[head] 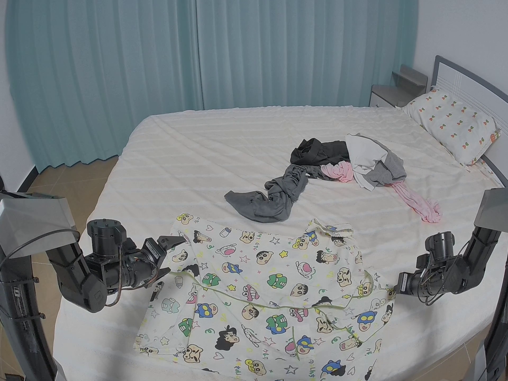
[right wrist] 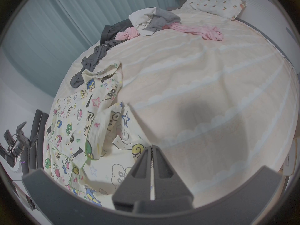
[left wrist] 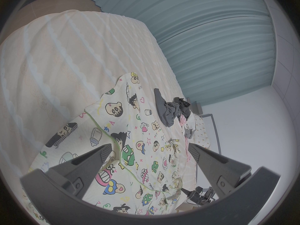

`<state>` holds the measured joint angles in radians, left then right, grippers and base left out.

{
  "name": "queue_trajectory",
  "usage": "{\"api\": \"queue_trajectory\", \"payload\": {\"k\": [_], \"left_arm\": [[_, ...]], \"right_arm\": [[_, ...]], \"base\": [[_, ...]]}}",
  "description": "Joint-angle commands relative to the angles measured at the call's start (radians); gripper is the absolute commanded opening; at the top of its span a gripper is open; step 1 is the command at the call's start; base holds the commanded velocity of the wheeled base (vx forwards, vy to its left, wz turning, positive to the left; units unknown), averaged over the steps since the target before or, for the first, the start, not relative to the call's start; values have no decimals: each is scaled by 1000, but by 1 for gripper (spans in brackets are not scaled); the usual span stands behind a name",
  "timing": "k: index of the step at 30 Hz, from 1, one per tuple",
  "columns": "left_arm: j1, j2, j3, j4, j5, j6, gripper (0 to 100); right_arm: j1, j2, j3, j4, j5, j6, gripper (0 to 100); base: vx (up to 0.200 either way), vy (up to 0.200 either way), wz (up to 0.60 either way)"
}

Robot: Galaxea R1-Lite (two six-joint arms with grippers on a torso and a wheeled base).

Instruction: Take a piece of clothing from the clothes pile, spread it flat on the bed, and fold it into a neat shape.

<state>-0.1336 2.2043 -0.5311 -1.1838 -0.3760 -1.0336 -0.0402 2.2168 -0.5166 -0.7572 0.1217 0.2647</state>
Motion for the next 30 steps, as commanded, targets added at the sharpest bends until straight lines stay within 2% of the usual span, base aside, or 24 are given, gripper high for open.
{"api": "queue_trajectory", "payload": {"k": [1,3,8,18,28,30], "left_arm": [[0,2,-1,0,0,0,100],[0,2,0,0,0,0,100],[0,2,-1,0,0,0,100],[-1,2,0,0,0,0,100],[-1,2,0,0,0,0,100],[-1,2,0,-2,0,0,100]], "right_arm": [[-24,0,-8,-1,-7,-9,0],[-26,0,-8,1,-7,-12,0],[-58,14,-22,-4,-54,-33,0],[-83,34,-69,-22,-82,-25,0],[-78,26,-53,-37,-43,-21,0],[-78,24,-51,-37,-10,-19,0]], "base": [[0,0,0],[0,0,0],[0,0,0],[0,0,0],[0,0,0],[0,0,0]]}}
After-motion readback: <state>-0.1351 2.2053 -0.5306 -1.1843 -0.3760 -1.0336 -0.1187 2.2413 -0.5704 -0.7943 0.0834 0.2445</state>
